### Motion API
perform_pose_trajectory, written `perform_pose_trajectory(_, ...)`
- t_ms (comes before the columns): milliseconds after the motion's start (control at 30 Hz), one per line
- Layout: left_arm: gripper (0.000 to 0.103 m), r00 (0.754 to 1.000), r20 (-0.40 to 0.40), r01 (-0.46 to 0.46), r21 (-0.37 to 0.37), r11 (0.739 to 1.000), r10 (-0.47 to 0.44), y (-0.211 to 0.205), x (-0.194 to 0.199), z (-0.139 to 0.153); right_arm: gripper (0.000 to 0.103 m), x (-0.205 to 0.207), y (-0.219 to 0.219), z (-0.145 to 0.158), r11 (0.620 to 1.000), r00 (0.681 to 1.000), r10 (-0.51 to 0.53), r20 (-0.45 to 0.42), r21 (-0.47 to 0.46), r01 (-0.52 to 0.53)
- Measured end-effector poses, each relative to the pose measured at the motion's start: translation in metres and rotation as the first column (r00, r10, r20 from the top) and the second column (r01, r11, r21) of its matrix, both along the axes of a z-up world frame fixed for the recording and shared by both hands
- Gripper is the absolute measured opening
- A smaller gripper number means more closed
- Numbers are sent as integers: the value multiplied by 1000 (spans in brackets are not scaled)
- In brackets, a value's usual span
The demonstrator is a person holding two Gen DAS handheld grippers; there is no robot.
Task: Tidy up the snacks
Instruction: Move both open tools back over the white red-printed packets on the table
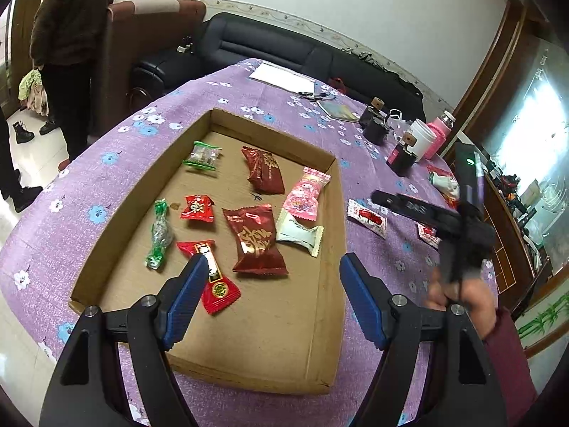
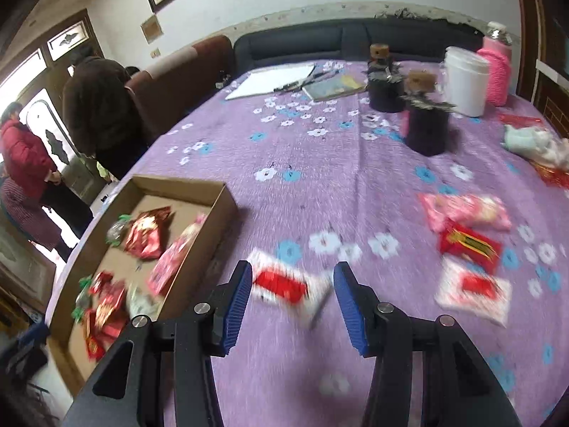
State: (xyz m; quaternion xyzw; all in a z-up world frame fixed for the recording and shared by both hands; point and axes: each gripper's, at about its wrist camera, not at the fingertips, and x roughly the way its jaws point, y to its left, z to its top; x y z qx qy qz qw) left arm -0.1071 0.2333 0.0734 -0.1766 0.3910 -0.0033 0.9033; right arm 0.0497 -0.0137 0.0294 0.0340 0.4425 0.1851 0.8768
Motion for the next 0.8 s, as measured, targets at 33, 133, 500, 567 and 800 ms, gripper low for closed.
perform_pose_trajectory(33,76,1000,0,-4,-1,1000,4,2,0,0,50,8,3,-5,1000,1000,4,-19,12,-4)
perform_pose_trajectory(133,76,1000,-3,-13,-8,1000,13,6,-1,-1,50,19,6,-18,998,996,27,-83,50,-23)
perform_pose_trajectory(500,76,999,-17,47,-29,998,-47,-16,10,-9,50,-20,-15,-18,990,988,79,-136,124,-62)
perform_pose_trajectory(567,76,998,-18,62,-19,998,-62,-22,9,-8,50,-20,-6,-17,992,989,73,-127,115,-59)
perform_pose_trajectory(800,76,997,-11,75,6,997,-75,-29,2,-2,34,-21,37,-22,995,998,25,-61,-90,-30)
